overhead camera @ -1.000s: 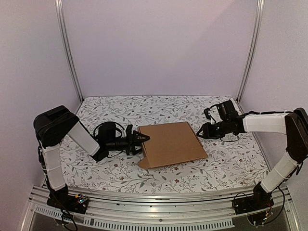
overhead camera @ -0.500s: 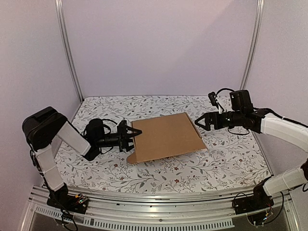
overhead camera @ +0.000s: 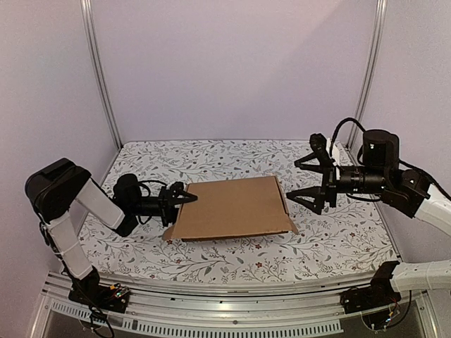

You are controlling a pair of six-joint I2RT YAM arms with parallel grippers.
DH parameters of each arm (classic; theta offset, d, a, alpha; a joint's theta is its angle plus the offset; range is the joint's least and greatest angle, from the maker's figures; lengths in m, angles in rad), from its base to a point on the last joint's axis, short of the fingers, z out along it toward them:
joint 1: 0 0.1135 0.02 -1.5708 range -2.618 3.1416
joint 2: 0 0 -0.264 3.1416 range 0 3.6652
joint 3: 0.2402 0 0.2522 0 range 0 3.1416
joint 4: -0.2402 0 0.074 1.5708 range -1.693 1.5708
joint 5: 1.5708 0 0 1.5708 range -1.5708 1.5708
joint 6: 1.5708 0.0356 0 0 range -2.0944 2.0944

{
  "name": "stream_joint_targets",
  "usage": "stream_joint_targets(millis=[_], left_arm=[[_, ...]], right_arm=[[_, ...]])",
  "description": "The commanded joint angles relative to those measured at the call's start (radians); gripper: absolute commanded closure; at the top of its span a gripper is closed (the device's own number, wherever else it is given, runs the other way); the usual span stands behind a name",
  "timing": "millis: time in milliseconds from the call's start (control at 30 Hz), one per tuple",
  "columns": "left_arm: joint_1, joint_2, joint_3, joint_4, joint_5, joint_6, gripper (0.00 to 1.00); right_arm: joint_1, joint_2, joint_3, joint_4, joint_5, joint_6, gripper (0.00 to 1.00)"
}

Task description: Fold the paper box

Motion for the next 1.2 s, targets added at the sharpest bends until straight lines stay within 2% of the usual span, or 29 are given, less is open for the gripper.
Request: stream_joint_targets(millis=[0, 133, 367, 633, 900, 1167], left_arm=[[0.018, -0.059, -0.008, 0.233, 0.131, -0.065, 0.71], [0.02, -0.112, -0.004, 0.234, 0.18, -0.087, 0.7], [0.022, -0.195, -0.015, 0.234, 0.229, -0.097, 0.7], [0.022, -0.238, -0.02, 0.232, 0.249, -0.104, 0.69], [0.02, -0.245, -0.035, 0.233, 0.257, -0.108, 0.69], [0.018, -0.244, -0.052, 0.233, 0.262, -0.095, 0.69]], right_arm=[[0.121, -0.08, -0.009, -0.111, 0.119, -0.331, 0.01], [0.293, -0.139, -0.035, -0.161, 0.312, -0.53, 0.01], [0.456, -0.199, -0.059, -0.224, 0.551, -0.728, 0.01], [0.668, -0.134, -0.103, -0.116, 0.867, -0.93, 0.01], [0.757, -0.109, -0.167, 0.07, 0.964, -1.098, 0.01], [0.763, -0.076, -0.172, 0.115, 0.949, -1.146, 0.01]])
